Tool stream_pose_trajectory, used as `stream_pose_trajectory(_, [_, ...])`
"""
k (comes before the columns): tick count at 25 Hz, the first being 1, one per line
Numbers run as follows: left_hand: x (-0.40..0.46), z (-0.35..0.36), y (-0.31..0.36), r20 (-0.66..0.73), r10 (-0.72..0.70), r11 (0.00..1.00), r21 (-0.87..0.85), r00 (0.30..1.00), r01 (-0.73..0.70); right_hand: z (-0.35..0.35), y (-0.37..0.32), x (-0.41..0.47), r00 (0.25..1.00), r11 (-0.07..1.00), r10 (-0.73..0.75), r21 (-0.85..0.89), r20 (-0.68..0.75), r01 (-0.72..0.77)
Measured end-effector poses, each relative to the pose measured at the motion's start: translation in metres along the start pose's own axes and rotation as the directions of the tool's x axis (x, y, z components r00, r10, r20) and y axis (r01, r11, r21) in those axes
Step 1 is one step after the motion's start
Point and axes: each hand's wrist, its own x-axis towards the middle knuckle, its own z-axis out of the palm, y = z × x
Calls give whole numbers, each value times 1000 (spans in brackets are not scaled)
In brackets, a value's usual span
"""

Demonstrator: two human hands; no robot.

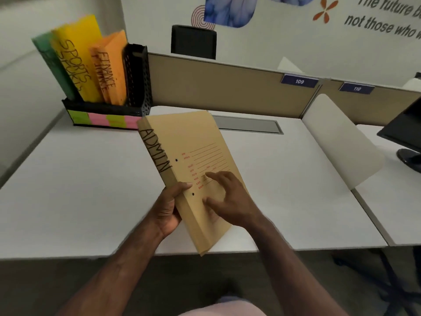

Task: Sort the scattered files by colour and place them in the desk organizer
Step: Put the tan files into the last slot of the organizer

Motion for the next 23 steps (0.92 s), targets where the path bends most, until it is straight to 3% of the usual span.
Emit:
stream_pose_trajectory(8, [-8,-36,52,60,103,985,133,993,-110,10,-48,36,977,988,-100,133,188,75])
stream_pose_trajectory(13, [13,-50,90,-6,117,970,214,993,-113,22,-68,81,954,977,-153,185,257,106])
stream_pose_trajectory(23, [55,-85,177,-2,191,903,391,982,-175,27,-109,173,895,873,-381,410,233,265])
